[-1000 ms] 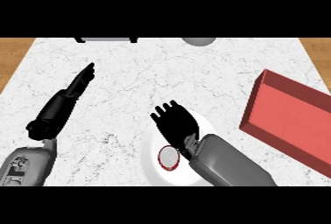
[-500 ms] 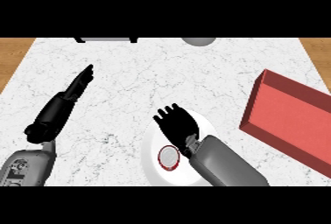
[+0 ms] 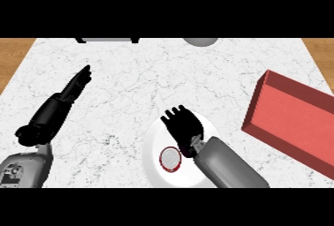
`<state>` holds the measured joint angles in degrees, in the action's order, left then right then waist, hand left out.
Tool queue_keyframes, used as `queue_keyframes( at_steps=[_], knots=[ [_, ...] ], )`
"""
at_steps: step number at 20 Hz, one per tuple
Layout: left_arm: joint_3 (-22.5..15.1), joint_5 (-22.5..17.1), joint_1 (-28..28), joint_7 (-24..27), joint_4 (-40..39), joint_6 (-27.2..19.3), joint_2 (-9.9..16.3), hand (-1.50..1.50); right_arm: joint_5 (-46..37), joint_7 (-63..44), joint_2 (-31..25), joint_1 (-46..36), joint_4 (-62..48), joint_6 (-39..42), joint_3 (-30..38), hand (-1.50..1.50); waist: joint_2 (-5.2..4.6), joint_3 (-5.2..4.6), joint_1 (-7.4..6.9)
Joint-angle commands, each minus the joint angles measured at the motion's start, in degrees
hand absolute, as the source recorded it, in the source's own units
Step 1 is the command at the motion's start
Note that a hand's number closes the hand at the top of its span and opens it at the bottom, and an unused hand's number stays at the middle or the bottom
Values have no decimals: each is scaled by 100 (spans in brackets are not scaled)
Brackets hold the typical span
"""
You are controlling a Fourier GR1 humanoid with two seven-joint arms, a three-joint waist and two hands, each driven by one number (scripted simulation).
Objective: Pick the eggplant from the plate and place it in the cardboard box
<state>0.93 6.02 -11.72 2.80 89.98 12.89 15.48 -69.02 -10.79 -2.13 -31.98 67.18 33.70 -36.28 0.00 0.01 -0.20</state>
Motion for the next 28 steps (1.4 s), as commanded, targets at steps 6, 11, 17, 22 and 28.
queue_keyframes(
  at_steps=[6,11,17,22,28],
  knots=[
    [-27,195,166,224,-48,22,-142,0,-280,1311,-189,-155,-460,-778,74,150,-2,0,-9],
    [228,-32,29,117,1,238,-26,0,-735,1405,118,-7,-733,-1544,-104,150,-1,0,-5],
    [110,220,-73,-75,6,-47,-236,0,-460,1548,-155,1322,746,-1956,-119,150,35,1,157],
    [181,106,338,-103,306,47,-171,0,179,2028,-866,2766,2414,-2354,24,150,68,2,221],
    [26,374,345,81,190,-106,-300,0,-110,1949,-1605,3744,4750,-2713,-230,150,53,-2,186]
  ],
)
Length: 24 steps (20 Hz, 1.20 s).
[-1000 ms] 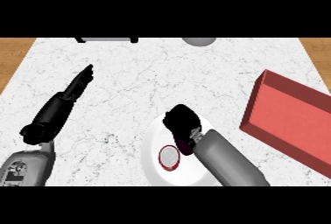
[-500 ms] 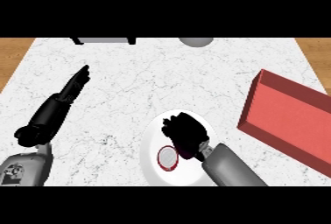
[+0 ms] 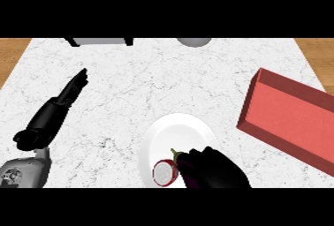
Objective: Pick the eggplant from the plate and place it in the cardboard box
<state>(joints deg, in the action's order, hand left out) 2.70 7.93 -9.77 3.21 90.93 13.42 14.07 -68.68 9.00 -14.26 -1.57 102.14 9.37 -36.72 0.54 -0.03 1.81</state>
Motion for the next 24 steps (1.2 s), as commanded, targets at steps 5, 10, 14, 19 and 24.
queue_keyframes(
  at_steps=[5,10,14,19,24],
  knots=[
    [-7,81,62,128,34,15,-2,0,514,-86,-943,999,2934,346,716,150,-32,1,-76],
    [2,92,-3,62,-69,-69,-90,0,1273,-1114,-126,1157,3617,449,1751,150,-47,3,-36],
    [-44,155,-25,297,-218,13,-41,0,1879,-1620,211,750,3426,663,2930,150,-79,1,-137],
    [-57,41,-185,-90,-13,76,-105,0,2616,-1898,311,-264,2719,1034,4285,150,-65,5,-199],
    [-123,127,-77,-94,160,71,-159,0,3024,-1795,-512,-1324,1435,1329,5336,150,-58,4,-219]
  ],
)
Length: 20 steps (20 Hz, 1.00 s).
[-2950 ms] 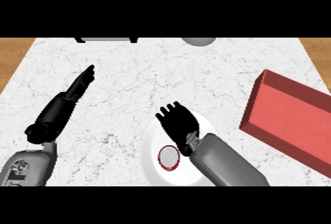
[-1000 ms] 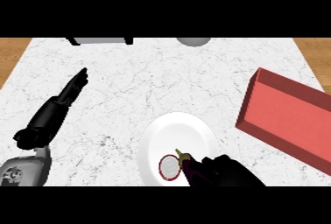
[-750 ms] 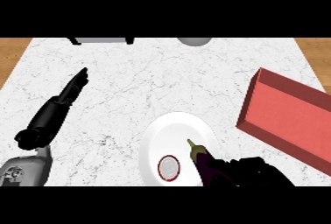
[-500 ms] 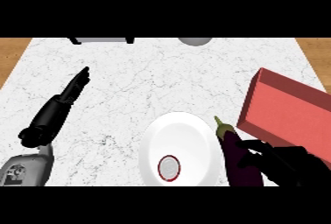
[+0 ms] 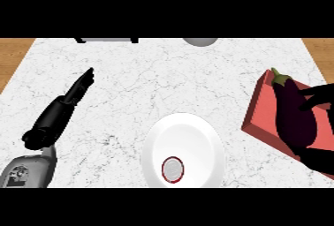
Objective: Pick the eggplant from the plate and place it in the cardboard box
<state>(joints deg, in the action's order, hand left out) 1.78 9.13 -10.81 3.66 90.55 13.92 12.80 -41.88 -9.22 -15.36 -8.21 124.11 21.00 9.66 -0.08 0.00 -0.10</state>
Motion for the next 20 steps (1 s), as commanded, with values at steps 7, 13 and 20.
queue_keyframes(
  at_steps=[7,13,20],
  knots=[
    [51,-97,-306,-161,-117,116,-16,0,110,994,-1776,-894,-2929,858,836,150,-28,2,-91],
    [16,-42,32,-16,109,155,9,0,-35,1911,-2441,-1351,-4735,1031,744,150,-25,6,-156],
    [-71,105,-167,-150,9,-3,-164,0,-487,3120,-2827,-1376,-6168,1068,110,-150,-30,8,-121]
  ],
)
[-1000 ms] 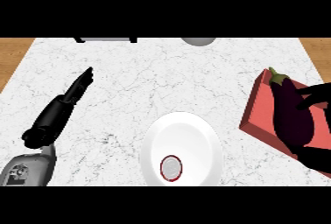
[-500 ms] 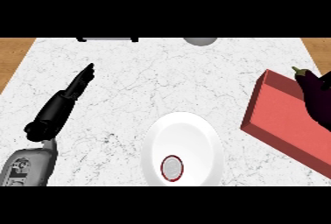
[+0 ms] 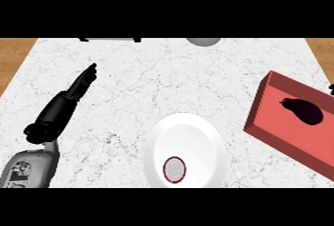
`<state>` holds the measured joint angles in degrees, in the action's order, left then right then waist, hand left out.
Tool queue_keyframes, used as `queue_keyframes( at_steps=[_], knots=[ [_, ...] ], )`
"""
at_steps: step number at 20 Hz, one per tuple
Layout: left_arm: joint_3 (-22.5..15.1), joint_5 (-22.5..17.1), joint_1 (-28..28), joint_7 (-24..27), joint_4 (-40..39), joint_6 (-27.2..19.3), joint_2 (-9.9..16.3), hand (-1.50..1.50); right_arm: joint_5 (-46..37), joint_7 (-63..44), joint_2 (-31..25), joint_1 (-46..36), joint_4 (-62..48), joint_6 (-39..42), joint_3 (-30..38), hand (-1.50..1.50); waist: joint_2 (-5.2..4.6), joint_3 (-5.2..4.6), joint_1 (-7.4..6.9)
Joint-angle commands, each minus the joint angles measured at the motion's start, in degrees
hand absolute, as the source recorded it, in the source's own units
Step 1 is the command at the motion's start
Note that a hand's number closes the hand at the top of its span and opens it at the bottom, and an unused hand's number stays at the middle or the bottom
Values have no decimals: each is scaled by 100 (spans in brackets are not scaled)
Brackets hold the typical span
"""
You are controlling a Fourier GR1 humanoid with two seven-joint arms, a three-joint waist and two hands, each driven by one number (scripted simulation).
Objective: Pick the eggplant from the plate and place it in the cardboard box
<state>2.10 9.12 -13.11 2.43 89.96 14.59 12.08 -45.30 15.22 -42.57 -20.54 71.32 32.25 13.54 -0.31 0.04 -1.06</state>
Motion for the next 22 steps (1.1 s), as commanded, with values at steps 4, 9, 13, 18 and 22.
queue_keyframes(
  at_steps=[4,9,13,18,22],
  knots=[
    [149,82,39,352,-394,-19,65,0,287,1435,-161,61,-510,299,-175,-150,22,-4,115],
    [143,1,-56,116,-184,60,101,0,1644,1666,454,-643,-1060,379,893,-150,40,5,103],
    [85,74,182,263,-173,-34,8,0,3054,894,1124,-924,-1785,783,1932,-150,75,-5,153],
    [136,-15,1,170,-55,41,56,0,3852,-282,463,-1585,-2966,1054,2836,-150,23,-2,66],
    [223,-35,-49,235,-190,182,214,0,3889,-11,-171,-1863,-3973,805,3097,-150,-22,8,-29]
  ],
)
